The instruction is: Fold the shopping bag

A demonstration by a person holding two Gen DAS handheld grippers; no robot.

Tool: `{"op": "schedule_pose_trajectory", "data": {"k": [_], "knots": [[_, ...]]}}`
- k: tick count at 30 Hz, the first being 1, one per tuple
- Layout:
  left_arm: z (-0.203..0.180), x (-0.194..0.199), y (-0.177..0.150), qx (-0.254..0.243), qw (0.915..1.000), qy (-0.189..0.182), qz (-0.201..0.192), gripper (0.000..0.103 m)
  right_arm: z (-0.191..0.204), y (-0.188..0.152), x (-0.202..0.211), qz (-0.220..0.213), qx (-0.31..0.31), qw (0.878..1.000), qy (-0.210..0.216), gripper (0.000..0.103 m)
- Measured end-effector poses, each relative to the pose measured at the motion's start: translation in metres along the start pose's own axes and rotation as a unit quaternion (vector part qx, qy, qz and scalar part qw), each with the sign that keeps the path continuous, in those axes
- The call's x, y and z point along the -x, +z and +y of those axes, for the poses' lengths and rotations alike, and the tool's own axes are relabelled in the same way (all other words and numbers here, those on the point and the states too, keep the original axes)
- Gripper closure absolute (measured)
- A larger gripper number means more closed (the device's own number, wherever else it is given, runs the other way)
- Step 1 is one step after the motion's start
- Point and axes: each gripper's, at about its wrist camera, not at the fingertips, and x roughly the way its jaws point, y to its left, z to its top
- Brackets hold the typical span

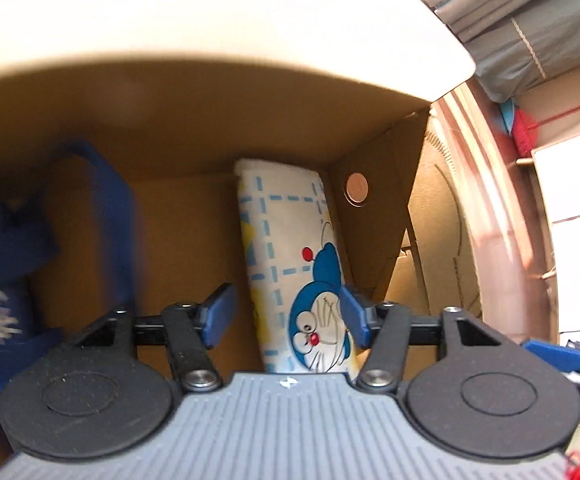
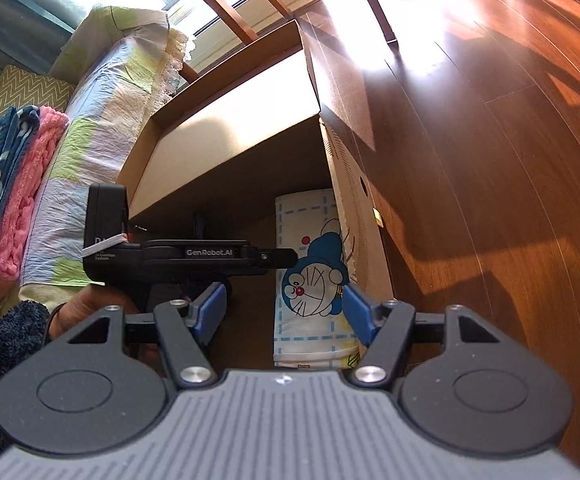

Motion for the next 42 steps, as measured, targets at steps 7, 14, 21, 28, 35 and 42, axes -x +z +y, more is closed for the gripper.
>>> {"op": "schedule_pose_trajectory", "data": {"k": [7, 14, 21, 28, 35, 42], "knots": [[-0.014, -0.007, -0.014, -0.076, 0.9941, 0.065, 0.040, 0.082, 0.002, -0.004, 0.001, 0.004, 0.006, 1.000, 0.009, 0.041], [-0.035, -0.029, -0.015, -0.114, 0.9883, 0.081, 0.062, 0.083, -0.003, -0.008, 0.003, 0.012, -0.004, 1.000, 0.010, 0.041], [-0.038, -0.022, -0.010, -0.123, 0.9863, 0.091, 0.062, 0.083, -0.005, -0.009, 0.002, 0.017, -0.006, 1.000, 0.006, 0.041], [-0.030, -0.023, -0.020, -0.161, 0.9719, 0.136, 0.105, 0.083, -0.010, -0.011, -0.001, 0.025, -0.018, 0.999, 0.009, 0.041], [-0.034, -0.026, -0.012, -0.189, 0.9687, 0.134, 0.088, 0.083, -0.010, -0.013, 0.001, 0.027, -0.011, 1.000, 0.004, 0.041], [-0.029, -0.018, -0.005, -0.196, 0.9660, 0.152, 0.073, 0.077, -0.006, -0.014, 0.005, 0.028, -0.002, 1.000, 0.004, 0.041]]}}
